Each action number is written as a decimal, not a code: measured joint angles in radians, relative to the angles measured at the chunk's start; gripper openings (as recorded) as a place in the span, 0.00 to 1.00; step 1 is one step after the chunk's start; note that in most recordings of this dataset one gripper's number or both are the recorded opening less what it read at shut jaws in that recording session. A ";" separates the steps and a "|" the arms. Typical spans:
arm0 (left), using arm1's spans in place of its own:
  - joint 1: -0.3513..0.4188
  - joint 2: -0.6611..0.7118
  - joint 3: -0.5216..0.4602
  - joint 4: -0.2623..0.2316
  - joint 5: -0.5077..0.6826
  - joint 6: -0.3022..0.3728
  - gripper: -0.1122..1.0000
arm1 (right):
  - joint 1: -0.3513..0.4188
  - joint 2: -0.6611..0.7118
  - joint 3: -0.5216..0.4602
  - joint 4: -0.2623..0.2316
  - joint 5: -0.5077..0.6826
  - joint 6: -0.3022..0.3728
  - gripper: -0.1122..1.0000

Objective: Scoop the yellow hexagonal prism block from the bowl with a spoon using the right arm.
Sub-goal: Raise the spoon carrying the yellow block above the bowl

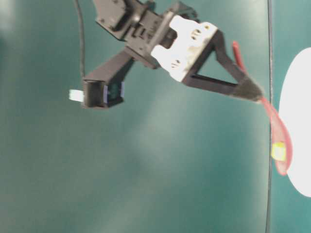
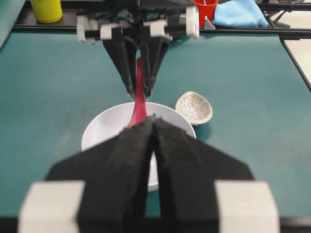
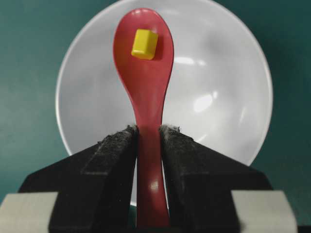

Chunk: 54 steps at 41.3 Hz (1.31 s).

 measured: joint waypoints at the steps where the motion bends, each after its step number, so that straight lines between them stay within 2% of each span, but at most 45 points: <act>1: 0.000 0.000 0.000 -0.002 0.000 0.000 0.11 | 0.000 -0.006 -0.003 -0.005 0.006 0.000 0.31; 22: 0.000 0.000 0.000 -0.002 0.000 0.000 0.11 | -0.011 -0.081 -0.095 -0.064 0.118 0.003 0.31; 54: -0.002 0.000 0.000 0.000 0.000 -0.002 0.11 | -0.011 -0.081 -0.097 -0.069 0.124 0.003 0.31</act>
